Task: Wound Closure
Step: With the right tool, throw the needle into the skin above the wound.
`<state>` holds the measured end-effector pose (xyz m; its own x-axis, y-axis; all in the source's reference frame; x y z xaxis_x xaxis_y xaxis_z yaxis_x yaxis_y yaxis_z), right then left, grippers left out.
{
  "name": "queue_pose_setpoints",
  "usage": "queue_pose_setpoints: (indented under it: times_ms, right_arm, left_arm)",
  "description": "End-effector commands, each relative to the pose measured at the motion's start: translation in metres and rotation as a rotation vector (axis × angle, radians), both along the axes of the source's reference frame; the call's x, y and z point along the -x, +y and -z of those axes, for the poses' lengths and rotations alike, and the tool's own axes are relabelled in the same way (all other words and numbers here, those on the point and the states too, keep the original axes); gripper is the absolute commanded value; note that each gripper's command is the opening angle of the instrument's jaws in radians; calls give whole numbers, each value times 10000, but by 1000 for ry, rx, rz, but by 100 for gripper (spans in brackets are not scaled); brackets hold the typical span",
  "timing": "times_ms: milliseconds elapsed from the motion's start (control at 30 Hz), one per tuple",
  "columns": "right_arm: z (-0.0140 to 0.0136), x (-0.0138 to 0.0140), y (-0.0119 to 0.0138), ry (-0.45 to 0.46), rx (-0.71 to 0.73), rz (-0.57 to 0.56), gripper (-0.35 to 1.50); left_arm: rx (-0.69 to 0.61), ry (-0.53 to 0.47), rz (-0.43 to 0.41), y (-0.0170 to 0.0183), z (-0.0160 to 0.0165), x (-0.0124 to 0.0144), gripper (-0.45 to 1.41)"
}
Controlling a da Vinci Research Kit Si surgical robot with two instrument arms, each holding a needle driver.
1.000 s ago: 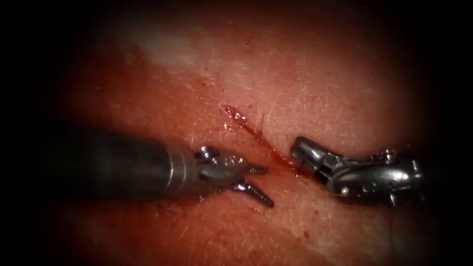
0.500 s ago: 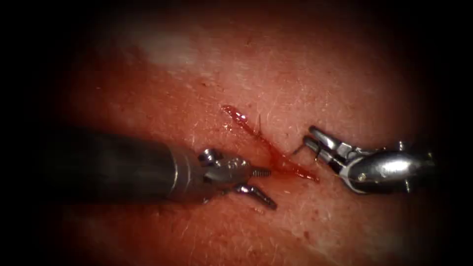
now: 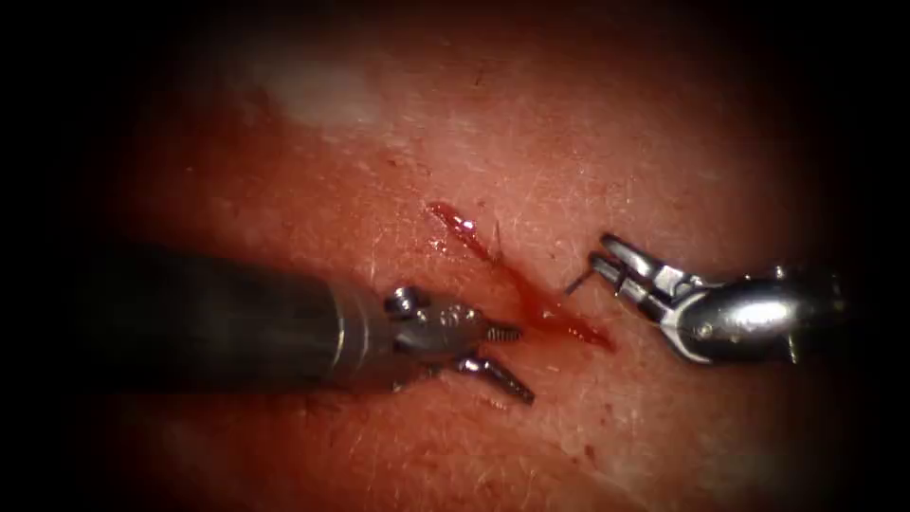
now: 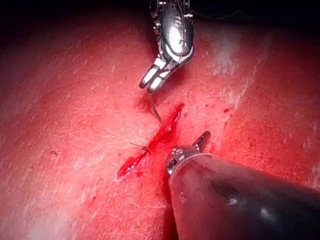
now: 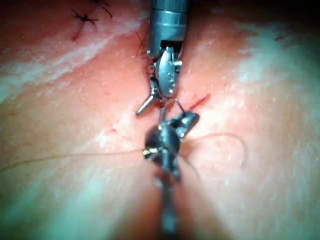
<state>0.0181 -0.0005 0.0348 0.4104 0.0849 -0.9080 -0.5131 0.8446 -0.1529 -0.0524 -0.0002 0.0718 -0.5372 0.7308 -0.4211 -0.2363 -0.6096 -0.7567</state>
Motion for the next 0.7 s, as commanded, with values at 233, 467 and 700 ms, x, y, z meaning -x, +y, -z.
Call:
queue_pose_setpoints:
  times_ms: [233, 467, 700]
  right_arm:
    - [2, -4, -5, 4, -5, -2, -35]
    - [-9, -9, -6, 40, -103, 3, -35]
    - [-28, -14, -9, 144, -341, -16, -35]
  left_arm:
    - [-2, 0, -2, -6, -6, 4, 49]
    - [-5, -3, -5, -6, -5, 3, 49]
    - [-22, -23, -29, 7, 11, -25, 49]
